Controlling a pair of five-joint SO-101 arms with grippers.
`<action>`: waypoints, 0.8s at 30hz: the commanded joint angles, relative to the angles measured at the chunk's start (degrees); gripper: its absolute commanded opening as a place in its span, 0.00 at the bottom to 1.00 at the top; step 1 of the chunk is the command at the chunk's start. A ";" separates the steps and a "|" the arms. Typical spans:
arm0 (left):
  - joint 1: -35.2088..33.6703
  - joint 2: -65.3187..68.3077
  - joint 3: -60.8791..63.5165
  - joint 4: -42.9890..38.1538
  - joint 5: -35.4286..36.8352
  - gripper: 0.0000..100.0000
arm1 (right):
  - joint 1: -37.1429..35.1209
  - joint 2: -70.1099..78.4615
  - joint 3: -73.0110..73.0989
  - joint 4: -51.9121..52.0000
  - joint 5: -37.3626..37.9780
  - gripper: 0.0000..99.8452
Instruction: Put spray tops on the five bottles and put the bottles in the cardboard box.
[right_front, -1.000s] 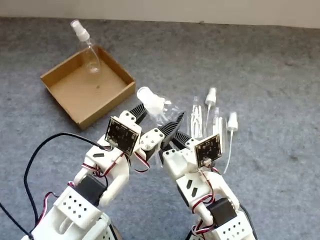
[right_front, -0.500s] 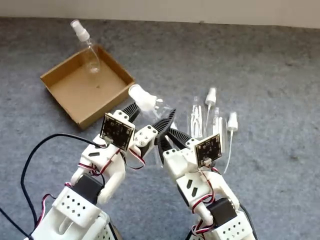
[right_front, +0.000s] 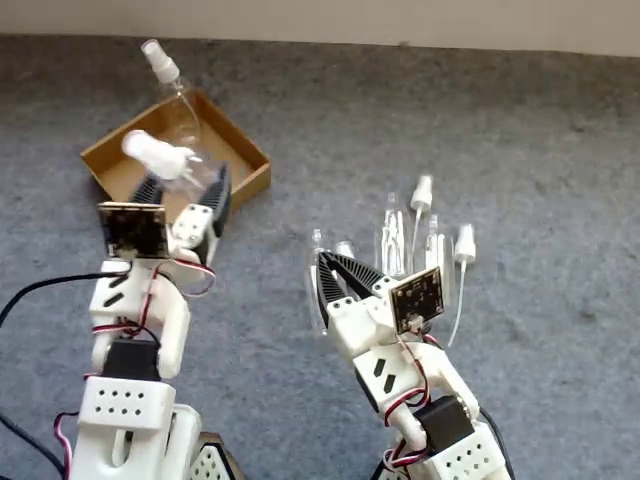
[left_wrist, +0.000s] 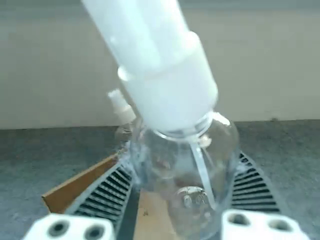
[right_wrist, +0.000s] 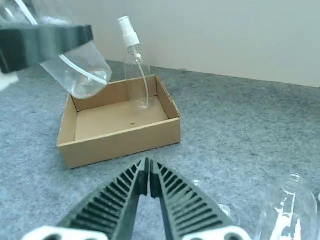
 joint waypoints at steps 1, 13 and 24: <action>-6.02 -0.40 -0.84 -6.15 0.18 0.09 | 0.84 -0.66 7.69 0.31 0.53 0.01; -13.76 24.75 -17.19 -6.95 -3.08 0.09 | 0.92 -0.31 7.69 0.31 0.53 0.01; -16.22 49.71 -32.31 -7.03 -3.08 0.09 | 0.92 -0.31 7.69 0.31 0.53 0.01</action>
